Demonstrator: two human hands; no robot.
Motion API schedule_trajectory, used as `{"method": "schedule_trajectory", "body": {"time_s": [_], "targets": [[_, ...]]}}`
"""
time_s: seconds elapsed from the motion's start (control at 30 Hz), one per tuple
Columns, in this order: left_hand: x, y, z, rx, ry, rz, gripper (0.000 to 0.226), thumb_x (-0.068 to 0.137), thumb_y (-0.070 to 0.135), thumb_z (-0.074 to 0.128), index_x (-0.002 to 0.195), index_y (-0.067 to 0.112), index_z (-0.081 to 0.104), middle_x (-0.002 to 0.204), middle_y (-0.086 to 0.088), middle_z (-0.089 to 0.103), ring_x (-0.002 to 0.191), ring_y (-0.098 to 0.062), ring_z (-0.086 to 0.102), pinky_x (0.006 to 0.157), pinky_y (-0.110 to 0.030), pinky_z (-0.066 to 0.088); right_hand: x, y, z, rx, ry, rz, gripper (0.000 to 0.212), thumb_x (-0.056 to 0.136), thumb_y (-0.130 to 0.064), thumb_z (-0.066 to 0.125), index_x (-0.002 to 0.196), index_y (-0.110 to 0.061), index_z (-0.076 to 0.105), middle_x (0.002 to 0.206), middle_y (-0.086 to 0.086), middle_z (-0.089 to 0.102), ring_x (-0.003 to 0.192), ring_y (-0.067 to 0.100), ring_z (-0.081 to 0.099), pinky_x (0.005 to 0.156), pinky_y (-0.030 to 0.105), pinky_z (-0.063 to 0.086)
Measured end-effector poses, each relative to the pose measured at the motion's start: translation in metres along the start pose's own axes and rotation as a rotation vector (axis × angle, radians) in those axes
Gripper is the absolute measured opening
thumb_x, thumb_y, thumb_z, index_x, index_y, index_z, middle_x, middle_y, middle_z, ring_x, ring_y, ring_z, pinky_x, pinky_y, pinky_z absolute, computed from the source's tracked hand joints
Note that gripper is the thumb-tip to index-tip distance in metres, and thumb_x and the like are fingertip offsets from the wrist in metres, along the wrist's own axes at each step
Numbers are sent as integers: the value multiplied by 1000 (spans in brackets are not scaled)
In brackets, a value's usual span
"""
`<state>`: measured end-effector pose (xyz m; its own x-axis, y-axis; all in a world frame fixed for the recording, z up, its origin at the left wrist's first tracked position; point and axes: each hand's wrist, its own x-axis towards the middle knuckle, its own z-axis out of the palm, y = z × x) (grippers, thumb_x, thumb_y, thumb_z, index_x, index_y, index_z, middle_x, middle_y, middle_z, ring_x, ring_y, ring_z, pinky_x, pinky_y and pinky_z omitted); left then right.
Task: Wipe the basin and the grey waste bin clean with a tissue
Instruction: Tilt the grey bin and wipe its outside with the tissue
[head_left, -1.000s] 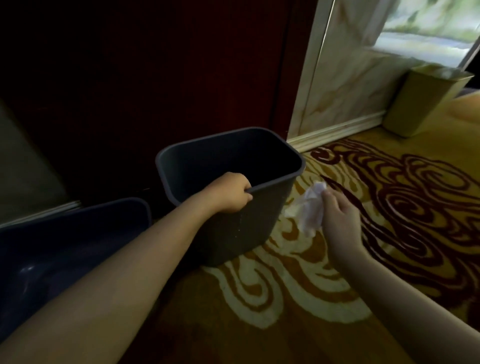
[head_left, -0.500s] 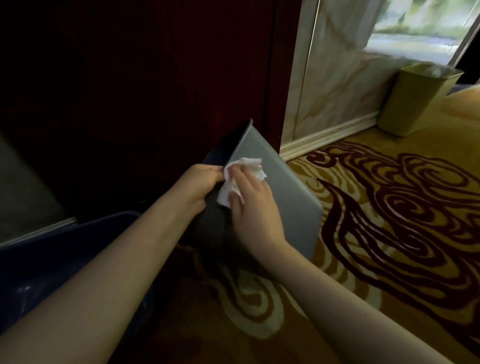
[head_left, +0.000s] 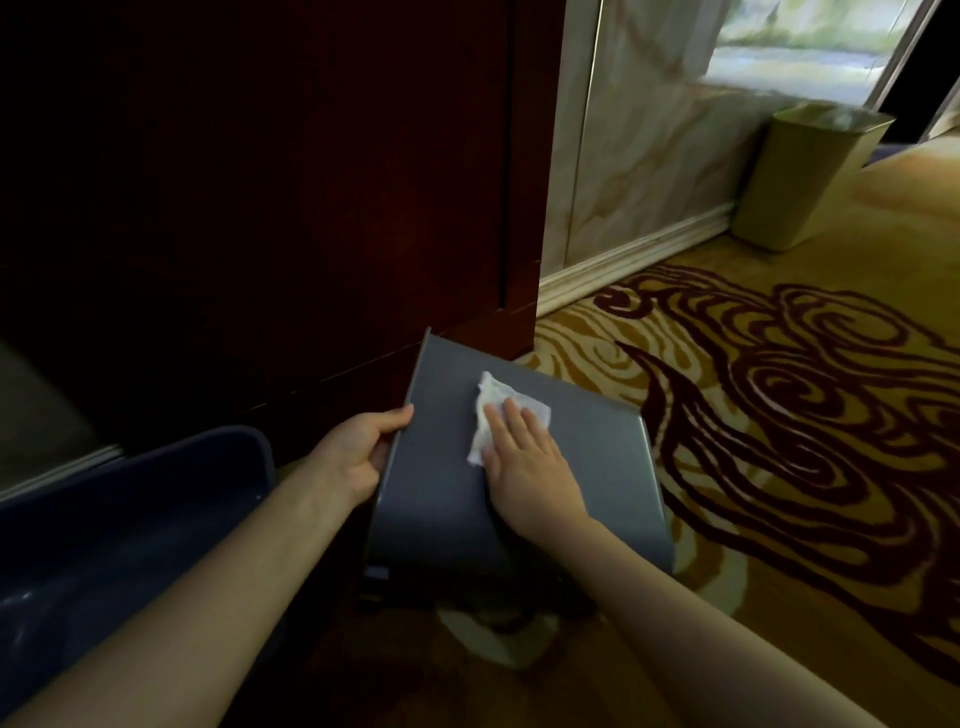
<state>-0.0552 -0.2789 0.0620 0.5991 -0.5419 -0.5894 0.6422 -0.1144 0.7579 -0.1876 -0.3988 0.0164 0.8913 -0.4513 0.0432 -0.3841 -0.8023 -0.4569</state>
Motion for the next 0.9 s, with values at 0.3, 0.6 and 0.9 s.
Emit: {"method": "schedule_trajectory", "body": {"time_s": [0.3,0.6,0.9], "targets": [[13,5,-50,16,-102,-120,48,90,44,48,110,3,61,95,-13,69,89,-26,65,75,-38,54,-25,74,-10,-118,66,261,50,100,-28,25,147,-19,13,159,1,10,145,15,5,115,33,3],[29,1,-68,88,-51,-156,44,92,45,45,95,5,64,69,-9,74,65,-21,71,60,-33,53,23,25,-33,645,464,513,28,100,-27,34,92,-15,58,71,0,55,59,9,52,54,23,39],[40,6,-64,-63,-52,-107,44,94,43,40,98,5,62,78,-15,76,91,-28,62,71,-40,48,95,-67,32,-66,-51,-118,48,97,-11,35,143,-3,25,149,18,30,139,33,22,114,51,15]]}}
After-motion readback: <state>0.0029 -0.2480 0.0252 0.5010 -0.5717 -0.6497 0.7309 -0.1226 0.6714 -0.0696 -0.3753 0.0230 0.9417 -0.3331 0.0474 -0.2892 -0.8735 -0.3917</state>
